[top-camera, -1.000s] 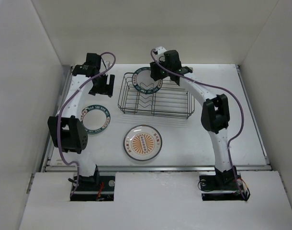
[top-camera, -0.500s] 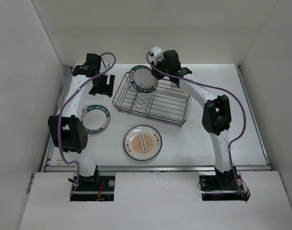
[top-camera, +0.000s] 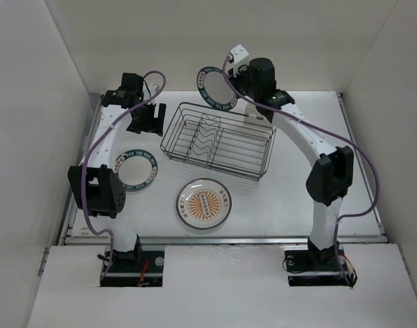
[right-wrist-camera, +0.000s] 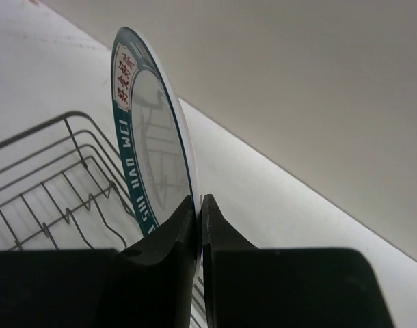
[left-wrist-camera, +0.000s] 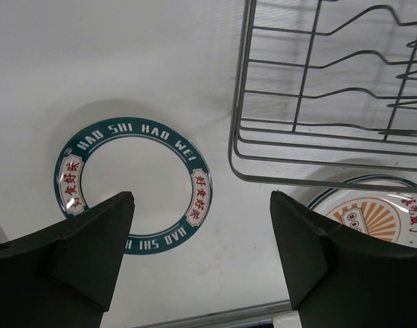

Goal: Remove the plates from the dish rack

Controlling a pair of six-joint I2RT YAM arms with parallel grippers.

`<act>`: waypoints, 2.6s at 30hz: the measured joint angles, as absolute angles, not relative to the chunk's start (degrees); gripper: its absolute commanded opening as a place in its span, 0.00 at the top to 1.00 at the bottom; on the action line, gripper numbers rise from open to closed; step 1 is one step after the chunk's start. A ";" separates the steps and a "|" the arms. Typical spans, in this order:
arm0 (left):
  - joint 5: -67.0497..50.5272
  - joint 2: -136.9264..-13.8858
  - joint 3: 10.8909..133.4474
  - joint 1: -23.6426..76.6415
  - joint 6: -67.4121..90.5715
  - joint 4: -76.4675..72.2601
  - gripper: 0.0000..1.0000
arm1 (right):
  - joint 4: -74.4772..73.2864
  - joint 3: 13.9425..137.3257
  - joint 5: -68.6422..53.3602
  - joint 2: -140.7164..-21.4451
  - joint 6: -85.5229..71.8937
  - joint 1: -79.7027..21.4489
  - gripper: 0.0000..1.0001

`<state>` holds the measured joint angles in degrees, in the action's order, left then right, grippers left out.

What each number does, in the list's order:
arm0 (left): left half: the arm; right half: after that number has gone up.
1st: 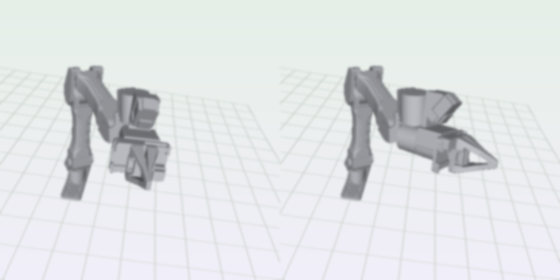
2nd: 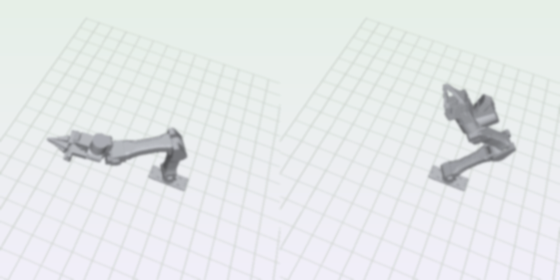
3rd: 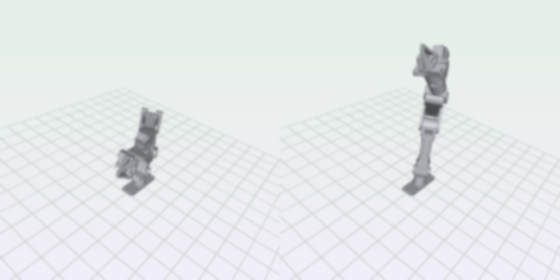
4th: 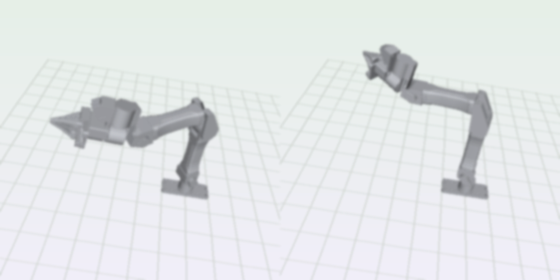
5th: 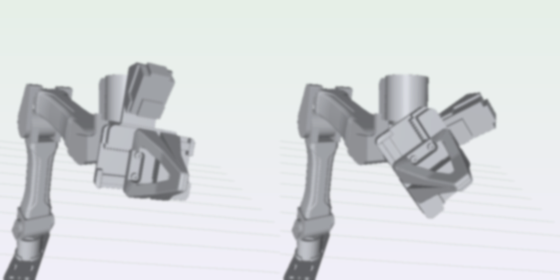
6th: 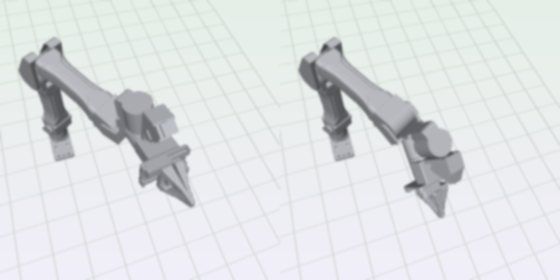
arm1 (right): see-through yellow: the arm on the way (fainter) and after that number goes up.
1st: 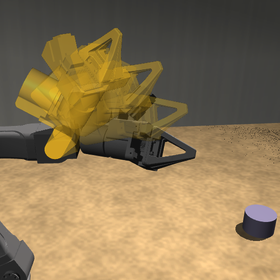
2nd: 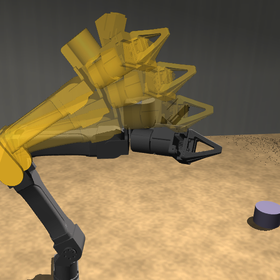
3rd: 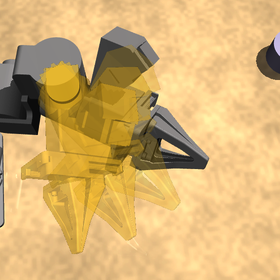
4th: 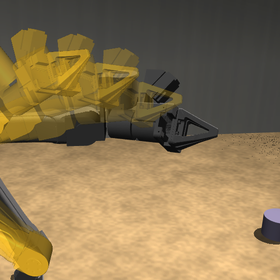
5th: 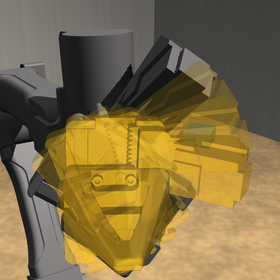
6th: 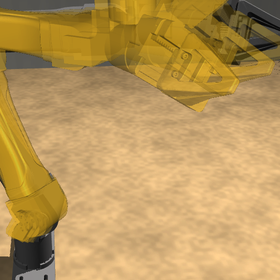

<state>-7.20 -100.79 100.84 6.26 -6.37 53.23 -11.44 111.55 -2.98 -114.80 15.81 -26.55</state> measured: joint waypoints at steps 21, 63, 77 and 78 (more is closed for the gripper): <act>-23.88 -88.05 97.43 6.26 -12.80 52.99 0.19 | -8.23 84.38 -28.27 -102.35 -10.28 -35.09 1.00; -38.50 -87.05 90.70 -3.20 -20.16 68.82 1.00 | 1.93 81.80 -35.22 -106.56 -19.64 -39.40 0.72; -41.98 -88.05 84.68 -7.60 -18.57 66.98 1.00 | 1.93 82.08 -35.64 -107.85 -20.86 -39.48 0.48; -42.22 -88.33 84.44 -7.84 -18.59 67.05 1.00 | 1.93 82.08 -35.64 -108.07 -20.95 -39.48 0.46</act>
<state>-42.22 -88.33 84.44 -7.84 -18.59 67.05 1.93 82.08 -35.64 -108.07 -20.95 -39.48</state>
